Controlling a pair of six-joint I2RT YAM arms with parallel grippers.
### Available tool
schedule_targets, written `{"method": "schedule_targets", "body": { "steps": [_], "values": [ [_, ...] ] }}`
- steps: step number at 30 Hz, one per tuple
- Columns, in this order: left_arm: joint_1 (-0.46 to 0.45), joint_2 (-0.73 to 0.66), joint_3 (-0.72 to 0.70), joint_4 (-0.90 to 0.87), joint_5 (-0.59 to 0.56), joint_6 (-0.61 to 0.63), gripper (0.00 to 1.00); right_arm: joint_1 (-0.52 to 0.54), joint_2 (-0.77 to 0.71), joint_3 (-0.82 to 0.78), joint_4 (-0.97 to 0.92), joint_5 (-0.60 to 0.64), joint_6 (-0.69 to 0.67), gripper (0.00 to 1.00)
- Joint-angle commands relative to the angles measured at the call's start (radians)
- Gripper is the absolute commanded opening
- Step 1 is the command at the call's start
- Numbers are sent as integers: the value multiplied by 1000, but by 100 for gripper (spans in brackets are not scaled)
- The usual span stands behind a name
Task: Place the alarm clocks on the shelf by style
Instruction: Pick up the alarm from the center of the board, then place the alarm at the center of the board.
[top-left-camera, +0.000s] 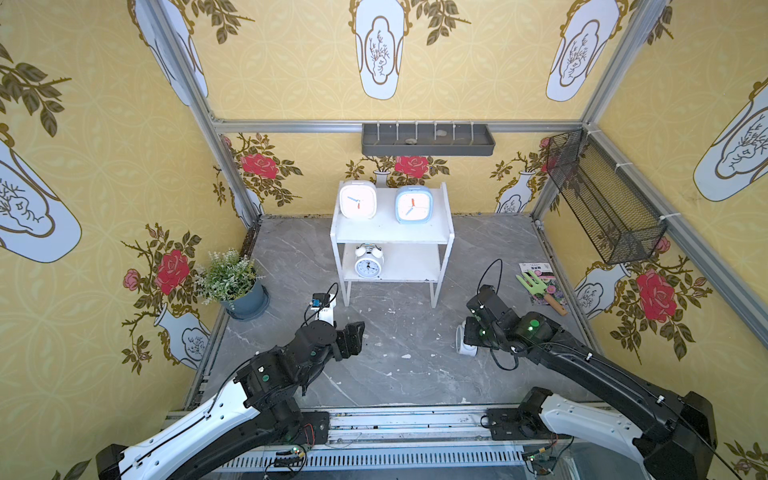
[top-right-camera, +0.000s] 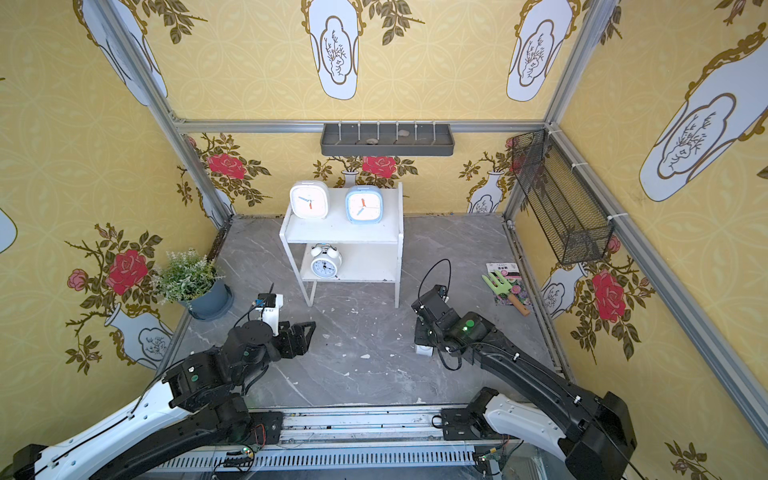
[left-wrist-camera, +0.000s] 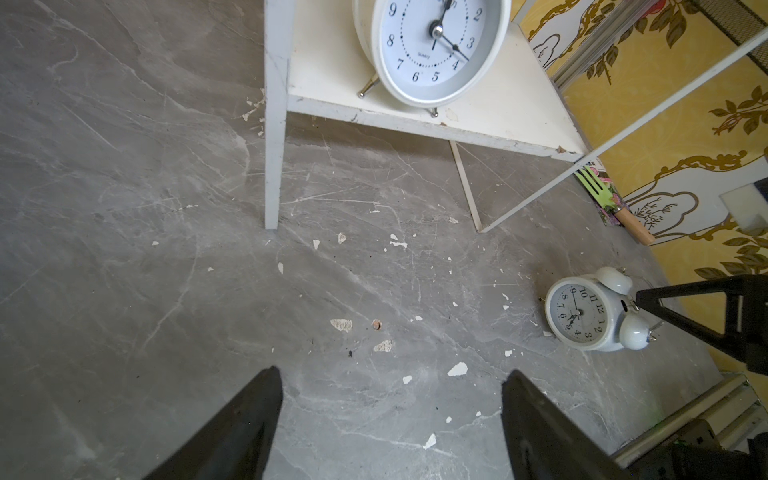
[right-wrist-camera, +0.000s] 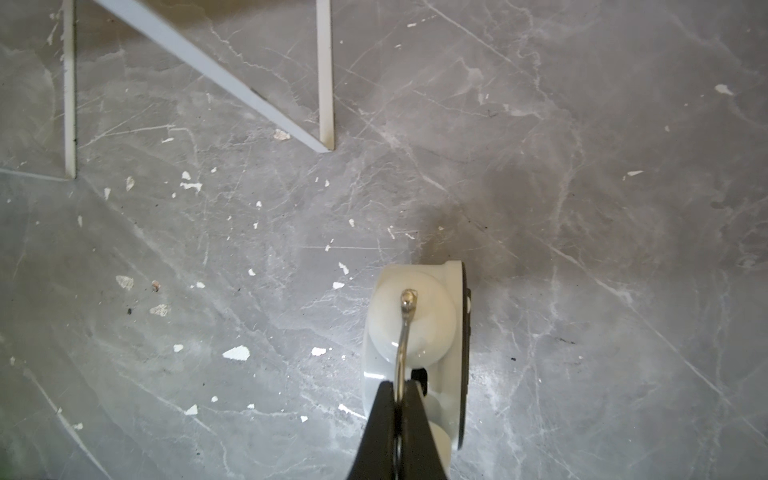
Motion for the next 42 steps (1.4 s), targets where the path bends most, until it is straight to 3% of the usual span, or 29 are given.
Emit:
{"method": "schedule_targets", "body": {
  "steps": [1,9,17,24,27,29,42],
  "values": [
    [2,0,-5,36,2,13,88,66,7,40,22,31,-9,0],
    [1,-7,-8,41,-1,22,88,223,215,141,62,-6,-50,0],
    [1,-39,-27,27,-2,7,88,260,375,181,146,-20,-82,0],
    [1,-38,-32,31,-4,5,88,273,373,173,157,35,-57,9],
    [1,-27,-32,42,-2,7,88,272,355,165,149,54,-44,0],
    [1,-20,-29,47,1,9,88,271,345,163,146,54,-44,0],
    [1,-7,-38,70,12,8,88,321,327,191,237,-95,-113,0]
  ]
}}
